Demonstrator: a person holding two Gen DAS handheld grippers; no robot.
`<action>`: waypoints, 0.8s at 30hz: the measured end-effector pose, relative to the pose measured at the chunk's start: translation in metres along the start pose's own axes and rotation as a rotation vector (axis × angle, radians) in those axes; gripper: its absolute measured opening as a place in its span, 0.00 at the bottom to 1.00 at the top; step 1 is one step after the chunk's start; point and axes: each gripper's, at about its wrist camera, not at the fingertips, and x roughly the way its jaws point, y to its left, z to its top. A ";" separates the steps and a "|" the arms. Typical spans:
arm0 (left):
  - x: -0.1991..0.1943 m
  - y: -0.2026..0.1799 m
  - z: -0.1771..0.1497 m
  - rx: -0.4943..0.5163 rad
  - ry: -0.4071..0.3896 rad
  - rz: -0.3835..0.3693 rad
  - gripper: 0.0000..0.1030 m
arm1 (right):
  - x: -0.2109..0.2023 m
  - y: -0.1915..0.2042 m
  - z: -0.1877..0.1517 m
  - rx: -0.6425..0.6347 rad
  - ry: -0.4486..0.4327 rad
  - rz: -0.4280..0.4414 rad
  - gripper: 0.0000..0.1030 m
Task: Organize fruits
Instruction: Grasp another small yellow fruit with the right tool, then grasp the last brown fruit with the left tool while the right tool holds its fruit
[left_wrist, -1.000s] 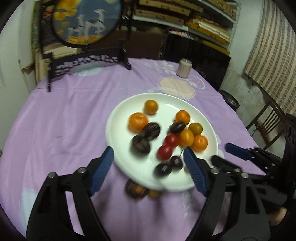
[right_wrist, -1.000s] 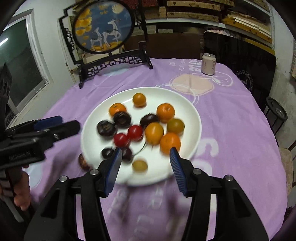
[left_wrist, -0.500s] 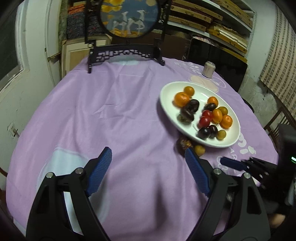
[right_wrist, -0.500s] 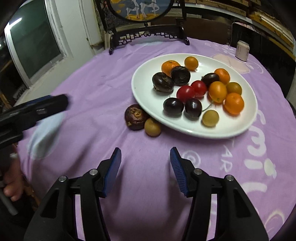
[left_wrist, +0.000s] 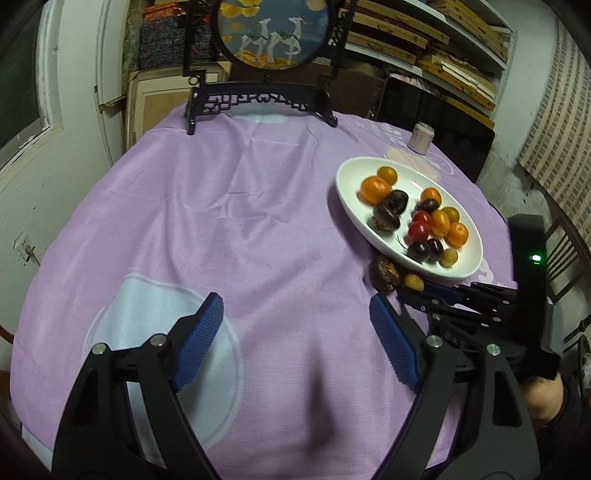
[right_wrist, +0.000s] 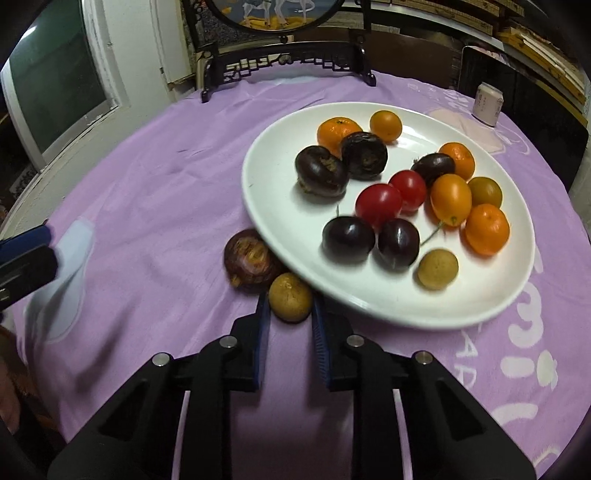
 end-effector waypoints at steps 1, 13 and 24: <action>0.003 -0.005 0.000 0.012 0.010 -0.010 0.81 | -0.005 -0.001 -0.003 0.006 -0.001 0.008 0.23; 0.077 -0.100 0.007 0.225 0.123 0.033 0.80 | -0.062 -0.078 -0.047 0.189 -0.048 0.016 0.23; 0.119 -0.113 0.014 0.235 0.185 0.054 0.39 | -0.075 -0.101 -0.051 0.251 -0.080 0.056 0.23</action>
